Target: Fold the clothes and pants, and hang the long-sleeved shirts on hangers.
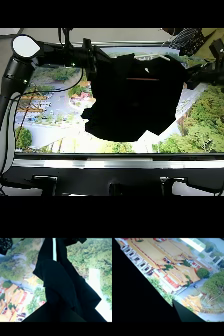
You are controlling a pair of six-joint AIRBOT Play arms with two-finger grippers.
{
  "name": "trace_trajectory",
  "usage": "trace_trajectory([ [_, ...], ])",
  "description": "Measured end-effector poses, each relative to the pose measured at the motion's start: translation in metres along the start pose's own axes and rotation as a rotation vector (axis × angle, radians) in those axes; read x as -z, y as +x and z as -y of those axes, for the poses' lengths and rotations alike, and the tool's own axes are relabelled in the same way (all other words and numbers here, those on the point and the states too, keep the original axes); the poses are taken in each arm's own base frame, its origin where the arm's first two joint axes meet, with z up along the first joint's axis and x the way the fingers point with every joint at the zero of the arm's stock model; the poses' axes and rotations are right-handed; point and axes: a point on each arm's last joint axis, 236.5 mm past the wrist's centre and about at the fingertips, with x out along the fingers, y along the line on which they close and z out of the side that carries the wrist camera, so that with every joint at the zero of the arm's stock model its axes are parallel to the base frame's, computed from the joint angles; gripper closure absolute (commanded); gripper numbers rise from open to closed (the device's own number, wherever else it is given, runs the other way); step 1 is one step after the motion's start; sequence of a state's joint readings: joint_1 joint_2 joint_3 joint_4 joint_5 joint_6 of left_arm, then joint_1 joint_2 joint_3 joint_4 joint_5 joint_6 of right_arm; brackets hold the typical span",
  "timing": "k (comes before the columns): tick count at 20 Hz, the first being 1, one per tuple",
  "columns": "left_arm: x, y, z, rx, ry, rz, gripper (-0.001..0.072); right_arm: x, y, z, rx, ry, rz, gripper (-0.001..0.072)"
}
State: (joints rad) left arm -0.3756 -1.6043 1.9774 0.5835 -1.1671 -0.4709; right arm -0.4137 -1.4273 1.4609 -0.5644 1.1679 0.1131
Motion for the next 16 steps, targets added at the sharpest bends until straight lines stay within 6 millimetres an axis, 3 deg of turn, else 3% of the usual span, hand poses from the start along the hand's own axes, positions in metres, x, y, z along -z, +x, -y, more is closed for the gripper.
trace_trajectory([
  [1, 0.0, 0.0, 0.0, 0.0, 0.0, 0.0, 0.068, 0.001, 0.0, -0.001, -0.003, -0.005, 0.0, 0.0632],
  [2, -0.001, 0.0, -0.001, -0.006, -0.004, 0.002, 0.068, 0.002, 0.0, -0.002, -0.011, -0.027, -0.005, 0.0665],
  [9, 0.0, 0.0, 0.0, -0.001, 0.0, 0.001, 0.0669, -0.002, -0.004, -0.013, -0.049, -0.03, -0.003, 0.067],
  [10, -0.001, -0.001, 0.0, -0.002, 0.001, 0.001, 0.061, -0.003, -0.005, -0.014, -0.049, -0.035, -0.003, 0.0672],
  [12, -0.002, 0.0, 0.0, -0.002, -0.001, 0.008, 0.0337, -0.009, -0.011, -0.022, -0.062, -0.052, -0.003, 0.0673],
  [14, -0.004, 0.0, -0.003, -0.016, -0.003, 0.015, 0.0169, -0.013, -0.019, -0.026, -0.051, -0.078, -0.022, 0.0673],
  [16, -0.004, 0.0, -0.011, -0.047, -0.03, 0.016, 0.0156, -0.015, -0.03, -0.025, -0.014, -0.106, -0.055, 0.0674],
])
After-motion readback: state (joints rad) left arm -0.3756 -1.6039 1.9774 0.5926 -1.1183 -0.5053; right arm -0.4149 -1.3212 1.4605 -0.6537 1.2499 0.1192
